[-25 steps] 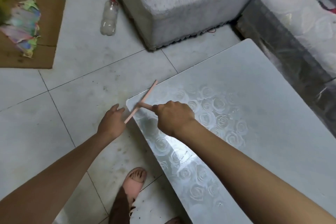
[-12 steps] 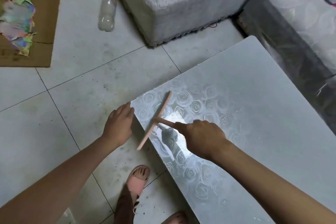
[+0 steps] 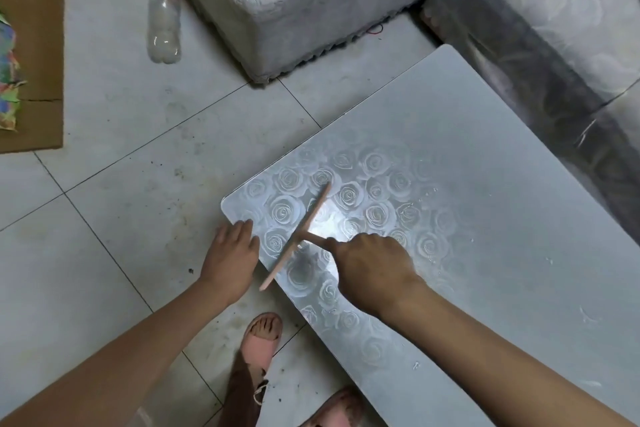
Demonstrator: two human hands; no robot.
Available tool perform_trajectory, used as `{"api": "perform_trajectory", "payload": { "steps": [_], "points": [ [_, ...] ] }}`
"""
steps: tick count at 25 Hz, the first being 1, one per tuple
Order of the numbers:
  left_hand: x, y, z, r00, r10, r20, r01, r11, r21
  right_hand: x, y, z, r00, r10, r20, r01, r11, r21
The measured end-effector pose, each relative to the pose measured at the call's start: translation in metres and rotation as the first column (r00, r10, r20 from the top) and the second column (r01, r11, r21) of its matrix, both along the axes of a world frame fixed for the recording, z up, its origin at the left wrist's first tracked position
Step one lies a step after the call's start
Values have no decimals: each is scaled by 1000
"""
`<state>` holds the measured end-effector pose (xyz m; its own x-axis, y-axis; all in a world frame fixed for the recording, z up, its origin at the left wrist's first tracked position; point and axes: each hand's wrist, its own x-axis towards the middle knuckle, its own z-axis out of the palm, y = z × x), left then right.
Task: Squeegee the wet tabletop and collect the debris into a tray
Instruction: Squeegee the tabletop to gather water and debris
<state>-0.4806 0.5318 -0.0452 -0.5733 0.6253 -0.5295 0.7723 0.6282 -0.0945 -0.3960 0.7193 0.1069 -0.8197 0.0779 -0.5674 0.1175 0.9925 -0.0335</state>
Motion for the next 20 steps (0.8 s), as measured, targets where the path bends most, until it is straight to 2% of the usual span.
{"api": "perform_trajectory", "payload": {
  "steps": [4, 7, 12, 14, 18, 20],
  "points": [
    [-2, 2, 7, 996, -54, -73, 57, 997, 46, 57, 44, 7, 988, -111, 109, 111, 994, 9],
    [-3, 10, 14, 997, -77, -19, 76, 995, -57, 84, 63, 28, 967, -187, 171, 179, 982, 59],
    [-5, 30, 20, 992, -115, -60, 105, 983, -153, 37, 26, 8, 989, -132, 65, 133, 991, -9],
    [-4, 36, 19, 992, -105, -76, 96, 989, -116, 40, 21, 1, 986, -131, 102, 132, 991, 1],
    [6, 46, 19, 988, -125, -90, 130, 990, 52, 118, 53, 12, 957, -252, 144, 254, 967, 7],
    [14, 54, 16, 986, -162, -30, 164, 982, 89, 138, 60, 26, 942, -297, 156, 298, 954, 18]
  ]
}}
